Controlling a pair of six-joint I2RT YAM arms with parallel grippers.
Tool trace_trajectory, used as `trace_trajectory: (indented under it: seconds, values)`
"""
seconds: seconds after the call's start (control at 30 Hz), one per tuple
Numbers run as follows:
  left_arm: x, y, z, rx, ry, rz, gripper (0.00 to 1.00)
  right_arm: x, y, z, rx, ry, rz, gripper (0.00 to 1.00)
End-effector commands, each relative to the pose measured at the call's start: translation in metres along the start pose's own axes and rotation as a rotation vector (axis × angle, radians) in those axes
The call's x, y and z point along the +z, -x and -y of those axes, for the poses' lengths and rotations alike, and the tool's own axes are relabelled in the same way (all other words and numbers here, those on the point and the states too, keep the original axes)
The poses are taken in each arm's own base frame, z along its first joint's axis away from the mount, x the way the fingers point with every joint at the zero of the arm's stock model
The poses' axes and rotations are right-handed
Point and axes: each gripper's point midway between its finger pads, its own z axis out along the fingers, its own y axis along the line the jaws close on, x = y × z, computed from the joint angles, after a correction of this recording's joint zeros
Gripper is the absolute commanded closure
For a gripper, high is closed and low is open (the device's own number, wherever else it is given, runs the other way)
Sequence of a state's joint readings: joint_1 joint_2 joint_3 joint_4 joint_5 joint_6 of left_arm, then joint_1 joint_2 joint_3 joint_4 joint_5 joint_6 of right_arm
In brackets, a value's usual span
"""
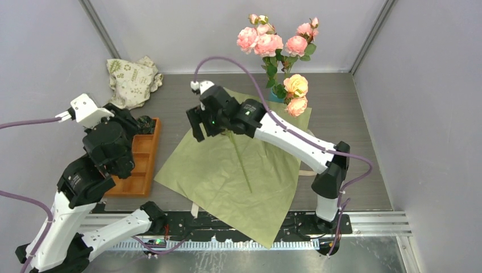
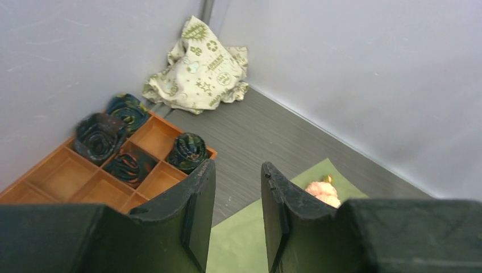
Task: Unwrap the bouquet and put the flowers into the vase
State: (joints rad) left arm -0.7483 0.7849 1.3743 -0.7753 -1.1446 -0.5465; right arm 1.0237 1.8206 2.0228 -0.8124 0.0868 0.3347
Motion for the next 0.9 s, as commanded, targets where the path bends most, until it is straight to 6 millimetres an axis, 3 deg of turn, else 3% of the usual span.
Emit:
trace_trajectory:
  seconds: [0.0, 0.2, 0.3, 0.53, 0.73, 0.87]
  values:
    - [0.004, -0.003, -0.01, 0.016, 0.085, 0.026, 0.64, 0.027, -0.058, 0.031, 0.076, -0.142, -0.133, 0.22]
    - [0.006, -0.016, 0.006, 0.023, 0.031, -0.019, 0.64, 0.077, -0.112, 0.075, 0.065, -0.335, -0.263, 0.3]
    - [0.006, -0.021, 0.007, 0.028, 0.019, -0.032, 0.64, 0.098, -0.125, 0.097, 0.087, -0.399, -0.312, 0.33]
    - [0.004, -0.026, 0.007, 0.006, -0.009, -0.042, 0.64, 0.137, -0.126, 0.16, 0.172, -0.494, -0.341, 0.33]
    - [0.005, -0.032, 0.011, 0.015, -0.024, -0.053, 0.66, 0.152, -0.108, 0.187, 0.178, -0.526, -0.314, 0.32]
    - [0.007, -0.039, 0.019, 0.02, -0.044, -0.069, 0.66, 0.162, -0.108, 0.2, 0.205, -0.522, -0.321, 0.32]
